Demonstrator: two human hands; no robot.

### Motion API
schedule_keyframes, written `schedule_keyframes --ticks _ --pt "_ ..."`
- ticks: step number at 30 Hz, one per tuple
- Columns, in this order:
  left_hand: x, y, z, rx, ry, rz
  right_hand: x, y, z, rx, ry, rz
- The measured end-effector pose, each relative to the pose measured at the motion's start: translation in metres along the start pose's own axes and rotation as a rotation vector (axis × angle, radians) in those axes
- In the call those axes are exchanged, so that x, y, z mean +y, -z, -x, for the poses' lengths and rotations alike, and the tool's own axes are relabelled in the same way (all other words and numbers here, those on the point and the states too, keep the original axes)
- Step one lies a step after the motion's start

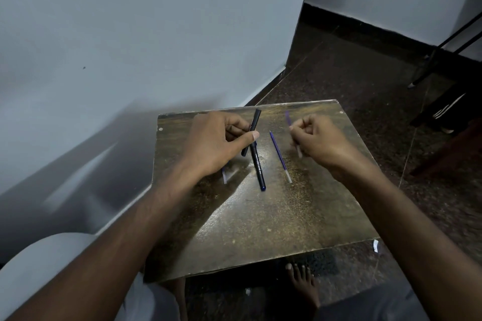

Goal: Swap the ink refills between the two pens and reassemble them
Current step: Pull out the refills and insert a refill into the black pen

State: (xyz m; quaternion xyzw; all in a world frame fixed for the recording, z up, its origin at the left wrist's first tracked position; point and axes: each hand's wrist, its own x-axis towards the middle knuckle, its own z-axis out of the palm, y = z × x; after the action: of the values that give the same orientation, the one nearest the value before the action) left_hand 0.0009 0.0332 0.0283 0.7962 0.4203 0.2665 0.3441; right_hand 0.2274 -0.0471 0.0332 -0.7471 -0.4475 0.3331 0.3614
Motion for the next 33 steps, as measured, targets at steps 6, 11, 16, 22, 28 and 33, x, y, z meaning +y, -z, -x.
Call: schedule_keyframes --ticks 6,11,16,22,28,33 --pt "0.005 -0.005 0.002 -0.047 -0.045 -0.036 -0.013 0.0 0.0 0.163 0.151 -0.563" --pt "0.006 -0.007 0.005 -0.077 -0.079 -0.048 -0.02 -0.004 0.006 0.23 0.237 -0.644" --pt "0.006 -0.006 0.005 -0.088 -0.118 -0.051 -0.022 -0.007 0.009 0.239 0.284 -0.63" --pt "0.006 -0.006 0.005 -0.09 -0.122 -0.068 -0.021 -0.009 0.01 0.194 0.326 -0.48" --pt "0.009 -0.004 0.006 -0.079 -0.13 -0.073 -0.018 -0.018 0.008 0.14 0.389 -0.176" --pt "0.009 0.004 0.002 0.001 -0.086 -0.013 -0.021 -0.021 0.006 0.125 0.378 -0.181"
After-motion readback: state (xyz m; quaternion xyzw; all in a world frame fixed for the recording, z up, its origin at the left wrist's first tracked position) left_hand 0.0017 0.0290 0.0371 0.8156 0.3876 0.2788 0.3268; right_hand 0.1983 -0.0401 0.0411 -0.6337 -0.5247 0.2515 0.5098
